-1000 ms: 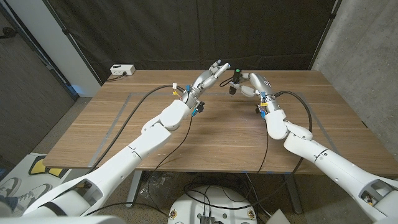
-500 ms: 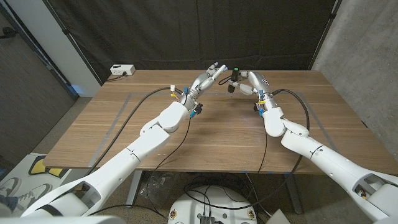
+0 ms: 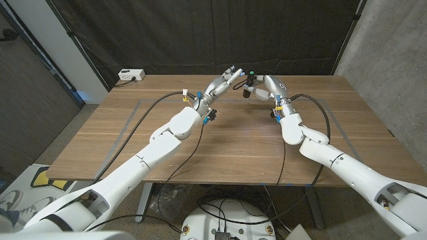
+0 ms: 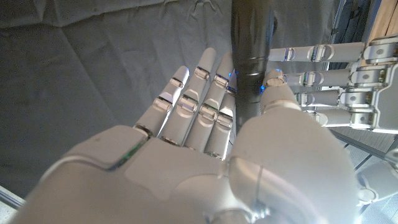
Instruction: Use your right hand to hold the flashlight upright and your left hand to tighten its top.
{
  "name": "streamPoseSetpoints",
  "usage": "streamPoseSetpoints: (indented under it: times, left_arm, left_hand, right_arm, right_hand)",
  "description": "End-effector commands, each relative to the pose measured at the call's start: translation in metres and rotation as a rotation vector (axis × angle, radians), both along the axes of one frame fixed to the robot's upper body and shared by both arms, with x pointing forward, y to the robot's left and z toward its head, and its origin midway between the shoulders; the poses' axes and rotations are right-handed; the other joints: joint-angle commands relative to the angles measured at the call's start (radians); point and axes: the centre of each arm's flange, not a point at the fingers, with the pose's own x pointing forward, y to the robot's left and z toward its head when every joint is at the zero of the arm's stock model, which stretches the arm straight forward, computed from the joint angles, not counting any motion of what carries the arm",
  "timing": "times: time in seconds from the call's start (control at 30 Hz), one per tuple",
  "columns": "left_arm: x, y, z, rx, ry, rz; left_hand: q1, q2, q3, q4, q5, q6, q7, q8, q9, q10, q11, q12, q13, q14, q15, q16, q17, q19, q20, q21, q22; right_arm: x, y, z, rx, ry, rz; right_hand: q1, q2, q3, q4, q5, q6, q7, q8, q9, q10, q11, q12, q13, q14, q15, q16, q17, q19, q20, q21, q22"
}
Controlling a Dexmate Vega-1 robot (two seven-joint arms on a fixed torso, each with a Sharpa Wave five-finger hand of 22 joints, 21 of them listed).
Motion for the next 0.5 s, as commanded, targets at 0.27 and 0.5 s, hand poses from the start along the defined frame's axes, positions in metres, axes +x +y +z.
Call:
streamPoseSetpoints:
  times: [0.27,0.5]
  left_arm:
    - [-0.0003,-0.0003,-0.0004,0.009,0.002,-0.017]
    - [0.0019,-0.0038,-0.0016,0.017,0.011,-0.026]
  left_hand:
    - [0.003,-0.006,-0.008,0.000,0.007,0.006,-0.011,0.004,0.002,-0.013,-0.004,0.004,0.001,-0.095,-0.004,0.005,0.001,-0.233,-0.002,0.007,0.002]
    - [0.004,-0.006,-0.008,0.000,0.008,0.011,-0.011,0.004,0.001,-0.013,-0.004,0.003,0.001,-0.095,-0.002,0.004,0.002,-0.234,-0.003,0.007,0.002]
  right_arm:
    - [0.0001,0.0023,-0.0036,-0.001,0.009,-0.007]
    - [-0.0053,0.0009,-0.0044,-0.002,-0.003,-0.004]
  right_hand:
    - [0.079,0.089,0.075,0.070,0.008,0.107,-0.099,0.003,0.005,0.067,-0.058,0.003,0.002,0.007,-0.073,-0.001,0.004,-0.005,-0.064,0.001,0.002]
    - [0.081,0.088,0.076,0.068,0.009,0.107,-0.099,0.003,0.005,0.067,-0.058,0.003,0.002,0.008,-0.075,-0.001,0.004,-0.006,-0.065,0.000,0.002]
